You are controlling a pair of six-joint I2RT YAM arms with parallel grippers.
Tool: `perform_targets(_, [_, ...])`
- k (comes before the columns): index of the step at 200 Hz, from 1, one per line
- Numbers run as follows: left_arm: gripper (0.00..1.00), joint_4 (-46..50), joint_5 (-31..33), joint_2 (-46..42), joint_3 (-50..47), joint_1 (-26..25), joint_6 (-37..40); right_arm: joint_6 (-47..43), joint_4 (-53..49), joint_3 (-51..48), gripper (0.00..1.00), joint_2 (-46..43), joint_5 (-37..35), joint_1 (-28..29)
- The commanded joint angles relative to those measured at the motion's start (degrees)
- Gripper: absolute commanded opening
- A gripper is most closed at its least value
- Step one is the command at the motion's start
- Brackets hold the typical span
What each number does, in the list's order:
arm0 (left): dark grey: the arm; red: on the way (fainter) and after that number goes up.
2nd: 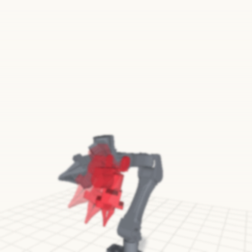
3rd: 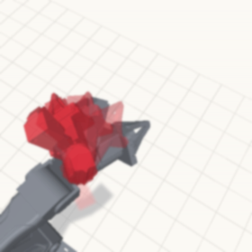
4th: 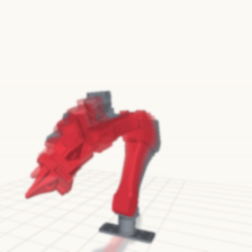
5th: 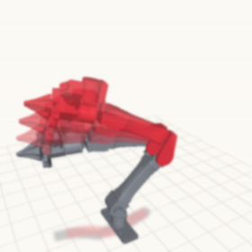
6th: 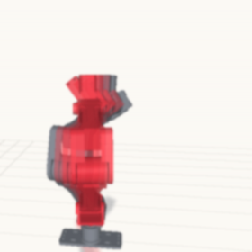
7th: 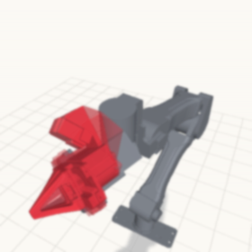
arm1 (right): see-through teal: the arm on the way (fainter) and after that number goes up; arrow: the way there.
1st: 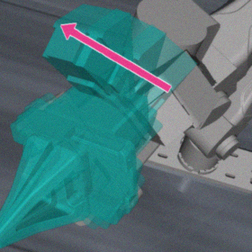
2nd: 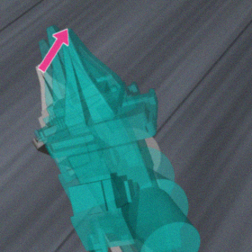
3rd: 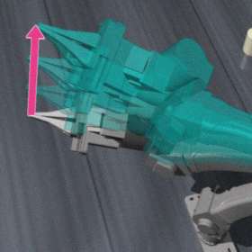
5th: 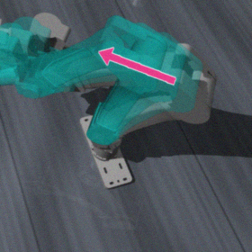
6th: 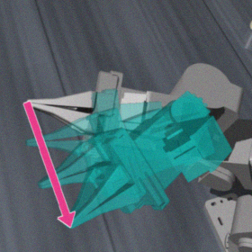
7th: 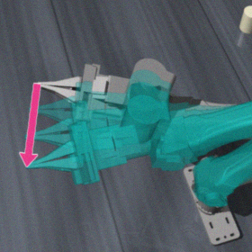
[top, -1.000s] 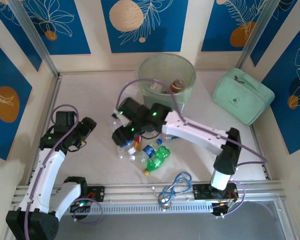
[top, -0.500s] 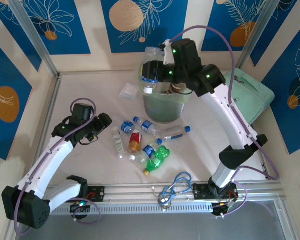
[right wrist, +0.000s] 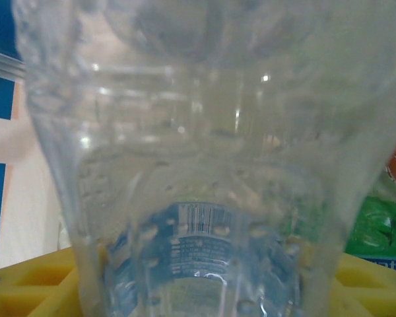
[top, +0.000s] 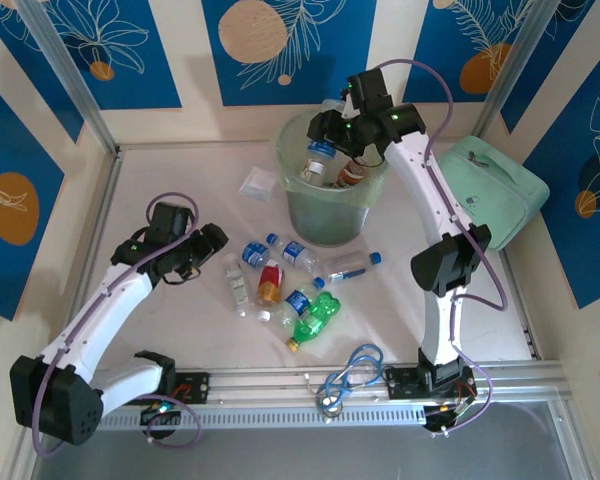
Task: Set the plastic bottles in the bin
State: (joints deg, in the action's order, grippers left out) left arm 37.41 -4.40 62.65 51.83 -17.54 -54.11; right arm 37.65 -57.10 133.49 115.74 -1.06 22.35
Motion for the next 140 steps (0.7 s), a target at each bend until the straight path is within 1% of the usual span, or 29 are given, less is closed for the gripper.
perform_targets(1, [0.84, -1.3, 0.8, 0.8, 1.9, -0.5, -0.4, 0.4, -0.7, 1.0, 0.68, -1.3, 1.1, -0.5])
perform_targets(19, [0.86, -1.8, 0.5, 1.8, 2.1, -0.5, -0.4, 0.5, -0.8, 0.5, 0.75, -1.3, 1.1, -1.4])
perform_targets(44, [0.88, -2.0, 0.6, 3.1, 2.7, -0.5, -0.2, -0.2, -1.1, 0.9, 0.8, -1.6, 0.3, -1.6])
perform_targets(68, [0.89, -2.0, 1.0, 4.0, 3.4, -0.5, -0.1, -0.5, -2.0, 2.5, 0.8, -1.8, 0.1, -1.6])
perform_targets(97, [0.89, -2.5, 0.5, 5.1, 3.5, -0.5, -0.3, -1.4, -1.6, 2.4, 0.8, -4.1, 0.1, -0.8])
perform_targets(123, [0.89, -3.2, 0.2, 6.6, 3.5, -0.5, -1.0, -3.0, -0.3, -0.7, 0.8, -8.5, -0.4, 1.2])
perform_targets(140, [0.89, -3.9, 0.0, 8.3, 3.9, -0.5, -1.7, -4.2, 1.6, -5.2, 0.8, -13.0, -1.4, 3.1])
